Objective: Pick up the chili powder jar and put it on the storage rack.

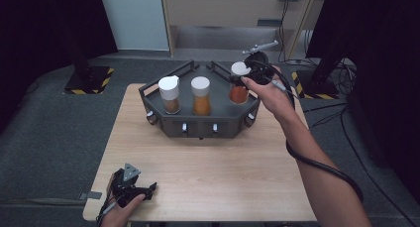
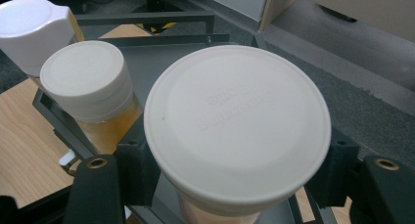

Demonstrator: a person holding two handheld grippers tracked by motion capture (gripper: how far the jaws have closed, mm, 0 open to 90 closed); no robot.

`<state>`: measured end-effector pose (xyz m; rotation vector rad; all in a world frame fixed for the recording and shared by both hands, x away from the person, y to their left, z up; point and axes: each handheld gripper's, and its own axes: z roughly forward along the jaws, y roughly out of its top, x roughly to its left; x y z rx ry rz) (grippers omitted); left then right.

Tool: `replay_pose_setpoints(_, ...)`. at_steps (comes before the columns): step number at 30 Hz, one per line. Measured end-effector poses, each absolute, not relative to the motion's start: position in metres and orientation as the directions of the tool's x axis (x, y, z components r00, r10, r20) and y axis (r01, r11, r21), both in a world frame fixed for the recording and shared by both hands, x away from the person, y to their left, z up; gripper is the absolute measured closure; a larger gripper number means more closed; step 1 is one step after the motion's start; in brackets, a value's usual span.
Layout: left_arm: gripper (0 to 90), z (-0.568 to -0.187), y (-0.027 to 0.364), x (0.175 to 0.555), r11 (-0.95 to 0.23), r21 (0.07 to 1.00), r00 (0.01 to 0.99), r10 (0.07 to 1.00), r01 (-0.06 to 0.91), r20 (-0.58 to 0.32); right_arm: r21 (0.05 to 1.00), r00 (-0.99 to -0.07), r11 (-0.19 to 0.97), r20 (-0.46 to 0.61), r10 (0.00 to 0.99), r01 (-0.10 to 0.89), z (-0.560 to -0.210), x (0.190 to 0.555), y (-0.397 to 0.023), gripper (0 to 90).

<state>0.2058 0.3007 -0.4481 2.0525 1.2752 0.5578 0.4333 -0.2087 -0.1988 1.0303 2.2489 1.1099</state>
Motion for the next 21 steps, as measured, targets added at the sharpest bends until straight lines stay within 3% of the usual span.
replay_pose_setpoints(21, 0.0, -0.448, 0.301, 0.206, -0.315, 0.716, 0.437, 0.900, 0.622, 0.016, 0.800, -0.633, 0.408, -0.046, 0.773, 0.440, -0.204, 0.448, -0.200, 34.2)
